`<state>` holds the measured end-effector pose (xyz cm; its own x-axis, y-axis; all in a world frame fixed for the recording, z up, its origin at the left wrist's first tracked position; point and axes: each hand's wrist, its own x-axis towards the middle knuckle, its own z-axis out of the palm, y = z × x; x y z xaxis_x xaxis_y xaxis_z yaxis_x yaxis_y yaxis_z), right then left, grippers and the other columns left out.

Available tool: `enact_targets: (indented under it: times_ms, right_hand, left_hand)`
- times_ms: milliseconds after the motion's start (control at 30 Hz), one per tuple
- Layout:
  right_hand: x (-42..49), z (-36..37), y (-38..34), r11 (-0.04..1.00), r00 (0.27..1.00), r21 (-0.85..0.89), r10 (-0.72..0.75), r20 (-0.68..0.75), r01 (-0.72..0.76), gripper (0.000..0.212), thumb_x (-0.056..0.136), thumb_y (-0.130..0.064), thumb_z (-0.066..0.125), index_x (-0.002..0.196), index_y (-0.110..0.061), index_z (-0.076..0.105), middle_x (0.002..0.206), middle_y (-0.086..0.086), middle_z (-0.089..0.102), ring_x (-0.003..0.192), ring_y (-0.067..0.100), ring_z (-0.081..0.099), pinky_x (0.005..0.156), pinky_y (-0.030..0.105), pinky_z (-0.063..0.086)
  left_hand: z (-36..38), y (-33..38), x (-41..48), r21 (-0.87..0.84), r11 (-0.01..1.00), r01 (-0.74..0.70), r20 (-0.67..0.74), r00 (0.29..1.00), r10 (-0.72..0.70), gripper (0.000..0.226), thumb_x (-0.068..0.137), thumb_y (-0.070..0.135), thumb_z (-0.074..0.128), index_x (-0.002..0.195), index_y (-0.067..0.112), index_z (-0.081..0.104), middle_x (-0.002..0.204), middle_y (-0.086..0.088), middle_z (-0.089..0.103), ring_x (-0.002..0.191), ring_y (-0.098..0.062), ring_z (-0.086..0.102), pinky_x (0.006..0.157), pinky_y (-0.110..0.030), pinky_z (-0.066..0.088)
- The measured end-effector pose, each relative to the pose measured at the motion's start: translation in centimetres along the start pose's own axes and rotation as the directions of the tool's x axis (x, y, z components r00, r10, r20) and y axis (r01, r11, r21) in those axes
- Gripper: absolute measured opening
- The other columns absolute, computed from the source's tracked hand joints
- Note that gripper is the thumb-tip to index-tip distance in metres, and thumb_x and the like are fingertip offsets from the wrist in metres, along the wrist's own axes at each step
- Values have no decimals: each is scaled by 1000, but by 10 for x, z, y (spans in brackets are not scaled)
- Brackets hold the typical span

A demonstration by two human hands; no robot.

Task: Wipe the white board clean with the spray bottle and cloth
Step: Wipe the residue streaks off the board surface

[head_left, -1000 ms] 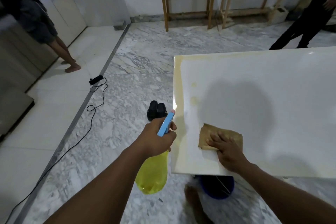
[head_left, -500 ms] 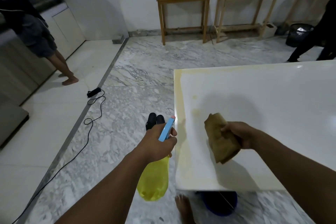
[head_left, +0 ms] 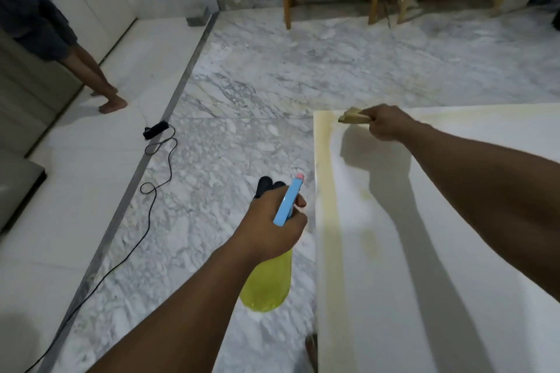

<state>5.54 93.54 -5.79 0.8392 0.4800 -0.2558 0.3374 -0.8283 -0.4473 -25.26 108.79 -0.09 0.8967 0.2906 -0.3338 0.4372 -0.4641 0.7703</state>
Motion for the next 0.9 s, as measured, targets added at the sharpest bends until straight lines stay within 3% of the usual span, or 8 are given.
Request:
enact_targets:
  times_ms: [33, 100, 167, 267, 433, 633, 767, 900]
  right_hand:
    - [11, 16, 4, 999, 999, -35, -10, 40, 11, 52, 89, -2, 47, 136, -21, 58, 133, 16, 60, 115, 35, 57, 87, 35, 43]
    - [18, 55, 17, 996, 991, -83, -3, 132, 14, 53, 93, -4, 47, 144, -21, 50, 153, 13, 43, 139, 33, 39, 109, 37, 31]
    - [11, 86, 30, 997, 995, -67, -37, 95, 43, 52, 97, -8, 42, 147, -24, 46, 162, 6, 29, 150, 30, 19, 117, 44, 16]
    - [-12, 107, 44, 994, 994, 6, -106, 33, 106, 52, 96, -5, 40, 144, -24, 49, 162, 5, 27, 152, 30, 14, 119, 49, 8]
    - [-98, 133, 57, 983, 986, 84, -166, 4, 165, 55, 92, 0, 45, 142, -22, 52, 159, 8, 34, 151, 32, 17, 116, 57, 11]
    - [-257, 176, 62, 988, 992, 93, -124, 6, 123, 53, 93, -13, 43, 143, -27, 50, 159, 4, 33, 152, 27, 18, 115, 46, 12]
    - [-375, 209, 58, 992, 996, 94, -86, -10, 87, 60, 85, -26, 33, 143, -28, 49, 159, -1, 31, 152, 24, 16, 118, 47, 9]
    - [-453, 238, 67, 997, 996, 58, -63, 70, 59, 59, 89, -10, 40, 144, -31, 48, 160, -6, 28, 152, 18, 13, 121, 45, 6]
  left_hand:
    - [1, -4, 8, -5, 1000, 15, -1, 1000, -15, 8, 93, 12, 62, 99, 18, 64, 91, -26, 68, 79, -41, 72, 68, -41, 62]
    - [5, -13, 18, -23, 999, 39, -6, 999, -39, 10, 94, 11, 62, 102, 16, 66, 94, -26, 69, 81, -42, 71, 72, -43, 62]
    - [9, -23, 23, -25, 998, 64, 1, 998, -64, 12, 94, 10, 62, 103, 16, 66, 95, -25, 69, 81, -41, 70, 73, -44, 62]
    - [12, -33, 21, -25, 994, 108, 9, 994, -108, 13, 94, 11, 62, 104, 17, 67, 93, -21, 70, 78, -37, 72, 71, -42, 63]
    - [13, -34, -10, -14, 995, 103, 43, 994, -103, 12, 95, 10, 61, 105, 13, 66, 78, -3, 64, 65, -20, 70, 64, -26, 64]
    - [16, -28, -97, 5, 1000, -4, 48, 999, 4, 8, 97, 9, 59, 103, 9, 64, 82, -11, 65, 67, -24, 71, 49, -9, 47]
    - [28, -44, -177, -27, 999, -42, 79, 996, 44, 5, 97, 8, 59, 100, 10, 62, 77, -7, 60, 66, -24, 70, 52, -13, 53]
    - [35, -67, -232, -63, 998, -20, 105, 994, 26, 12, 95, 8, 60, 106, 6, 65, 78, -8, 60, 58, -20, 66, 63, -31, 65]
